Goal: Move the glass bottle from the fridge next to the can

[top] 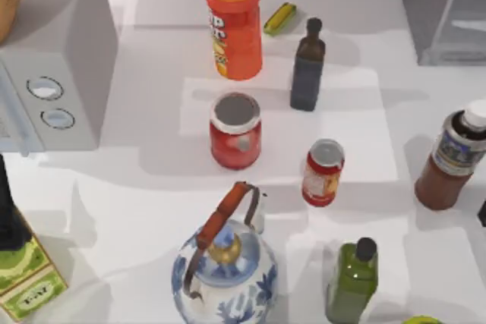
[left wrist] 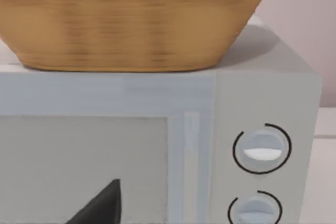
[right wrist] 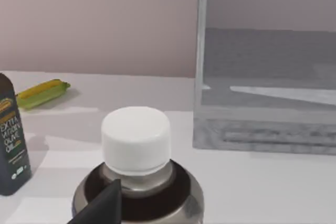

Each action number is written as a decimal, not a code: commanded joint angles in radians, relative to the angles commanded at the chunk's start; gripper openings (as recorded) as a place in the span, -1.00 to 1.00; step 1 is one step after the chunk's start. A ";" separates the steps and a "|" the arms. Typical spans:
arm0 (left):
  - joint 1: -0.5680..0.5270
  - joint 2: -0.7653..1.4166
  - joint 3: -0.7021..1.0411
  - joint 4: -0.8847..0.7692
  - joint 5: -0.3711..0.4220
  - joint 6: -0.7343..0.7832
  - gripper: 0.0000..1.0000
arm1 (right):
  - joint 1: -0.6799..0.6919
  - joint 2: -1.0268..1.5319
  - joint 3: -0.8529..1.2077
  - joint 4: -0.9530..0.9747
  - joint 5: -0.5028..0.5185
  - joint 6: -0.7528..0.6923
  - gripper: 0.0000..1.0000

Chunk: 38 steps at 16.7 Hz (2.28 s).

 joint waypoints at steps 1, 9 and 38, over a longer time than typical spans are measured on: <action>0.000 0.000 0.000 0.000 0.000 0.000 1.00 | -0.028 -0.087 -0.008 -0.089 -0.024 0.001 1.00; 0.000 0.000 0.000 0.000 0.000 0.000 1.00 | -0.195 -0.638 -0.006 -0.581 -0.145 -0.012 1.00; 0.000 0.000 0.000 0.000 0.000 0.000 1.00 | -0.223 -1.480 0.623 -2.029 -0.159 -0.026 1.00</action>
